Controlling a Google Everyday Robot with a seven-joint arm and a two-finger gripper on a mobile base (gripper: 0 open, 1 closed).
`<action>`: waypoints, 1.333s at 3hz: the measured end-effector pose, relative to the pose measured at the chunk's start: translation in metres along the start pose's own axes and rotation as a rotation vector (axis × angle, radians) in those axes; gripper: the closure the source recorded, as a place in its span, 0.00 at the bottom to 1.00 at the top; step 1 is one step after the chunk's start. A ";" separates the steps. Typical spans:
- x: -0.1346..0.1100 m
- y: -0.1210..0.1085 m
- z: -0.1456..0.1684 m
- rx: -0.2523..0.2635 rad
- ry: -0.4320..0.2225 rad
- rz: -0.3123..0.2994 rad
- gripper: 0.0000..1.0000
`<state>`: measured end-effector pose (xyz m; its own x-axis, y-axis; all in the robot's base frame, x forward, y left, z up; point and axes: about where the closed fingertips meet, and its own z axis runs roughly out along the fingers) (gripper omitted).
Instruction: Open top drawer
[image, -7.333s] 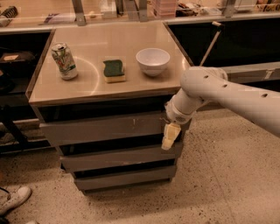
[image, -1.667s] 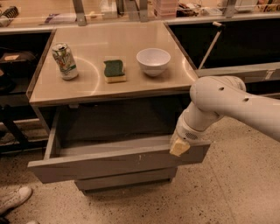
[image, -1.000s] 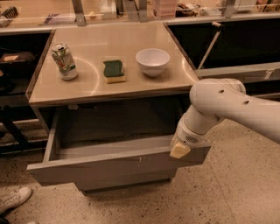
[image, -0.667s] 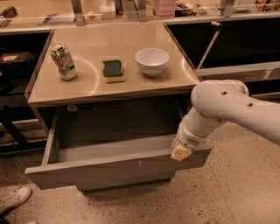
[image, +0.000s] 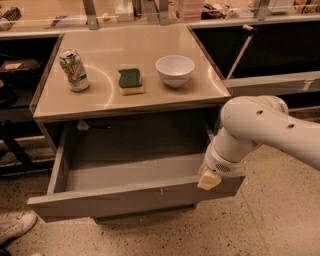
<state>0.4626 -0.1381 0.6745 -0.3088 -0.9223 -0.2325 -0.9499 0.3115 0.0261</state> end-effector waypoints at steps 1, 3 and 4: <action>0.012 0.027 -0.002 -0.022 0.017 0.035 1.00; 0.016 0.034 -0.003 -0.022 0.036 0.043 1.00; 0.018 0.040 -0.004 -0.024 0.039 0.058 1.00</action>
Offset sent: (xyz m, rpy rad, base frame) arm -0.2516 -0.0380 0.0205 -0.0378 0.2689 -0.1880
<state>0.4190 -0.1432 0.6749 -0.3649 -0.9111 -0.1920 -0.9310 0.3599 0.0616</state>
